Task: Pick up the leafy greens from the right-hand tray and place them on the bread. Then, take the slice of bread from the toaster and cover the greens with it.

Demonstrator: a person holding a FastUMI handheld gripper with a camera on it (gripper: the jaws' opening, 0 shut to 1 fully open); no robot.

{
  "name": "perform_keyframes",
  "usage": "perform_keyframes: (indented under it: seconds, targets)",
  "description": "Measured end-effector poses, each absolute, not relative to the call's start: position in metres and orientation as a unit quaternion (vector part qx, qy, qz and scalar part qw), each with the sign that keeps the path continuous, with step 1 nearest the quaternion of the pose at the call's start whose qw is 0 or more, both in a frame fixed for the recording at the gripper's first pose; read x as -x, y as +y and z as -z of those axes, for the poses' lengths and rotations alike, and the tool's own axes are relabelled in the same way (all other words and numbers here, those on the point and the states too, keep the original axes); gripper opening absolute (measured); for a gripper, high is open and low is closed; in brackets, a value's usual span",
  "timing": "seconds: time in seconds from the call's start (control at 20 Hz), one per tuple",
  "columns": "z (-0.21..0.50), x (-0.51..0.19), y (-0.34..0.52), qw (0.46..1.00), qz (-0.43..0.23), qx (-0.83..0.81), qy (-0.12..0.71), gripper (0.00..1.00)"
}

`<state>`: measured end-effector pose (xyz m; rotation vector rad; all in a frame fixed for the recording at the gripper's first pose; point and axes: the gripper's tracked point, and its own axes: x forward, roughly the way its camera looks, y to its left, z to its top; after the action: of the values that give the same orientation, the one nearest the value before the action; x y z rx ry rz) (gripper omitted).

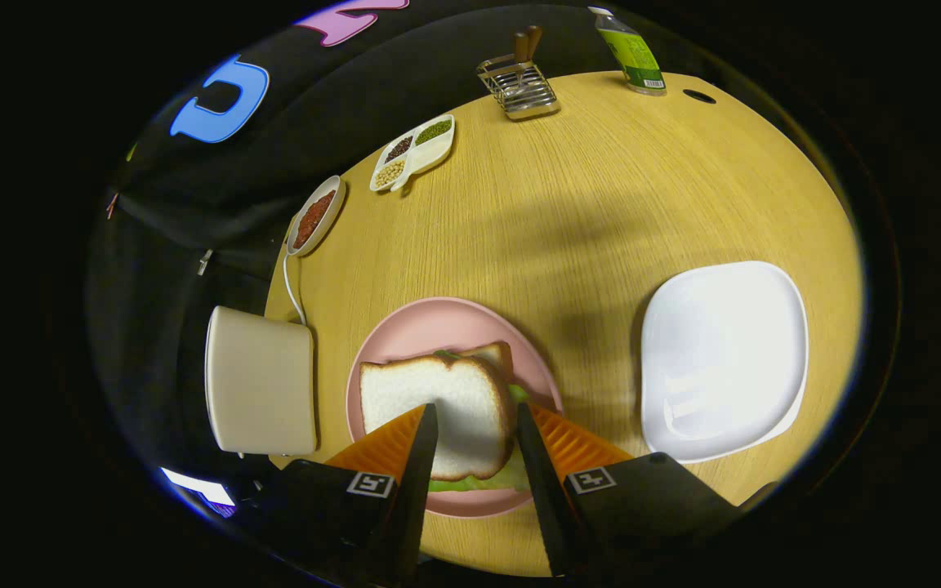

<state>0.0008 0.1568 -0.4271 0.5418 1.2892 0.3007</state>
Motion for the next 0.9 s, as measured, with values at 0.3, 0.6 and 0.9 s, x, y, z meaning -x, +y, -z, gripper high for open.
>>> perform_keyframes:
  seconds: [0.3, 0.6, 0.9]
  targets:
    - [0.408, -0.005, 0.135, 0.785, -0.137, -0.214, 0.564, 0.66]
    - [0.378, -0.015, 0.11, 0.841, -0.144, -0.158, 0.497, 0.92]
    - [0.312, -0.044, 0.082, 0.907, -0.128, -0.094, 0.39, 0.99]
